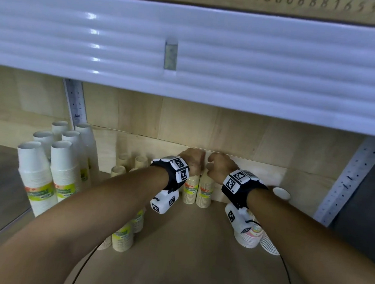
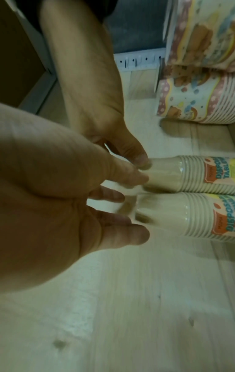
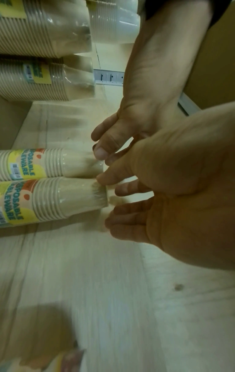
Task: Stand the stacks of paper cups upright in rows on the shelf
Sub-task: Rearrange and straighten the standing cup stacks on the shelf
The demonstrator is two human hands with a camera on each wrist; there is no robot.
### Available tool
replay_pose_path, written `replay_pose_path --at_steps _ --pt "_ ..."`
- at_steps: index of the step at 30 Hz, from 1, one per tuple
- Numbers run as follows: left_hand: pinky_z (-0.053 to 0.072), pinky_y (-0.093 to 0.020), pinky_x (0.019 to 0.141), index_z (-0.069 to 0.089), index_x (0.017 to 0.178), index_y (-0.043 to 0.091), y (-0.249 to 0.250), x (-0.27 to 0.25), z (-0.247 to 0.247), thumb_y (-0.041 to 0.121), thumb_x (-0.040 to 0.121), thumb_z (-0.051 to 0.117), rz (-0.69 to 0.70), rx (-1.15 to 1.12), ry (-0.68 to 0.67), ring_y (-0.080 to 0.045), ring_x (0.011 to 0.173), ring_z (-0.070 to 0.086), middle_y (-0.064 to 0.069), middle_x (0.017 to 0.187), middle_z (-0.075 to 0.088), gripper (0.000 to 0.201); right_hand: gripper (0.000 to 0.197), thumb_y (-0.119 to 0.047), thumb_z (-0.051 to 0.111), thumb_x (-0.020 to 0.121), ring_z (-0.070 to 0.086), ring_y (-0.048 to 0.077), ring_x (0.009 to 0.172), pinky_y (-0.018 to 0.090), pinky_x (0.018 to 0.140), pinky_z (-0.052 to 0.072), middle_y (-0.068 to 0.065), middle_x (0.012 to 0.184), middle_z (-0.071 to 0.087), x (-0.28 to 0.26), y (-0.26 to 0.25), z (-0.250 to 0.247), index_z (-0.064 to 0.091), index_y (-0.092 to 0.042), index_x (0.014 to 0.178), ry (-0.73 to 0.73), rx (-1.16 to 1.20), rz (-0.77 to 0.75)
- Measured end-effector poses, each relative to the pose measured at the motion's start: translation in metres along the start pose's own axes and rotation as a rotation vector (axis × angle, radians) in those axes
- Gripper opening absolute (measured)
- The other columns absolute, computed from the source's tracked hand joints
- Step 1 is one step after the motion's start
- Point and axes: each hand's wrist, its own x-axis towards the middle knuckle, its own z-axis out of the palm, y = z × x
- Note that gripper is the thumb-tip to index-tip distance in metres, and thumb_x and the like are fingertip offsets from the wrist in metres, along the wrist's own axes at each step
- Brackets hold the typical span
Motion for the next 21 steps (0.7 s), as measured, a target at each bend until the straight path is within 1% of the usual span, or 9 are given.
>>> replay_pose_path --at_steps 2,5,6,8,10,13,18,19,21 --pt "0.051 -0.032 0.078 0.061 0.117 0.010 0.002 -0.008 -0.008 0.010 0.084 0.066 0.009 -0.016 0.002 -0.026 0.106 0.061 -0.008 0.116 0.063 0.033 0.037 -0.025 0.060 0.089 0.054 0.025 0.120 0.031 0.094 0.043 0.005 0.135 0.052 -0.006 -0.005 -0.008 0.057 -0.019 0.125 0.025 -0.021 -0.012" --pt "0.052 -0.034 0.091 0.061 0.125 0.011 0.003 -0.022 -0.026 0.015 0.084 0.069 0.003 -0.006 0.001 -0.025 0.111 0.060 -0.007 0.124 0.061 0.041 0.031 -0.023 0.061 0.090 0.057 0.026 0.115 0.034 0.091 0.048 0.007 0.127 0.057 -0.017 -0.024 -0.021 0.061 -0.013 0.119 0.046 -0.030 -0.060" --pt "0.051 -0.033 0.092 0.059 0.128 0.011 0.002 -0.027 -0.033 0.017 0.085 0.070 -0.004 -0.001 0.001 -0.024 0.114 0.059 -0.007 0.128 0.059 0.045 0.029 -0.023 0.062 0.090 0.058 0.026 0.112 0.034 0.090 0.050 0.007 0.124 0.058 -0.020 -0.031 -0.024 0.062 -0.012 0.117 0.046 -0.027 -0.073" --pt "0.047 -0.028 0.087 0.054 0.134 0.012 -0.004 -0.038 -0.047 0.020 0.086 0.071 -0.020 0.010 -0.003 -0.023 0.118 0.056 -0.005 0.134 0.053 0.052 0.032 -0.026 0.065 0.088 0.060 0.025 0.110 0.033 0.088 0.051 0.008 0.123 0.059 -0.023 -0.045 -0.027 0.064 -0.013 0.117 0.040 -0.024 -0.095" --pt "0.043 -0.024 0.083 0.049 0.139 0.018 -0.013 -0.050 -0.058 0.024 0.084 0.073 -0.044 0.029 -0.028 -0.021 0.122 0.052 -0.002 0.140 0.047 0.060 0.037 -0.025 0.065 0.086 0.057 0.024 0.113 0.032 0.089 0.050 0.007 0.127 0.057 -0.027 -0.057 -0.026 0.061 -0.014 0.122 0.014 -0.023 -0.109" --pt "0.042 -0.026 0.086 0.050 0.137 0.021 -0.029 -0.072 -0.074 0.028 0.082 0.074 -0.085 0.071 -0.073 -0.020 0.122 0.050 0.001 0.139 0.045 0.060 0.041 -0.026 0.064 0.085 0.056 0.023 0.115 0.033 0.091 0.049 0.007 0.128 0.057 -0.038 -0.079 -0.024 0.060 -0.015 0.124 -0.002 -0.011 -0.148" --pt "0.042 -0.026 0.079 0.058 0.129 0.021 -0.055 -0.113 -0.093 0.027 0.083 0.074 -0.142 0.157 -0.109 -0.014 0.101 0.048 0.003 0.123 0.049 0.048 0.039 -0.034 0.067 0.084 0.059 0.023 0.108 0.033 0.090 0.050 0.004 0.118 0.060 -0.058 -0.117 -0.016 0.062 -0.020 0.119 -0.084 0.035 -0.207" --pt "0.042 -0.024 0.076 0.060 0.128 0.020 -0.059 -0.121 -0.096 0.025 0.084 0.073 -0.156 0.175 -0.116 -0.014 0.099 0.048 0.002 0.122 0.049 0.046 0.036 -0.035 0.067 0.083 0.060 0.023 0.106 0.033 0.089 0.051 0.004 0.115 0.061 -0.061 -0.124 -0.014 0.062 -0.022 0.117 -0.096 0.044 -0.216" --pt "0.042 -0.021 0.063 0.062 0.125 0.018 -0.068 -0.136 -0.101 0.023 0.084 0.073 -0.171 0.197 -0.129 -0.014 0.092 0.051 0.000 0.120 0.051 0.042 0.030 -0.033 0.067 0.082 0.062 0.023 0.100 0.032 0.084 0.052 0.003 0.111 0.063 -0.069 -0.140 -0.010 0.064 -0.024 0.111 -0.111 0.061 -0.235"
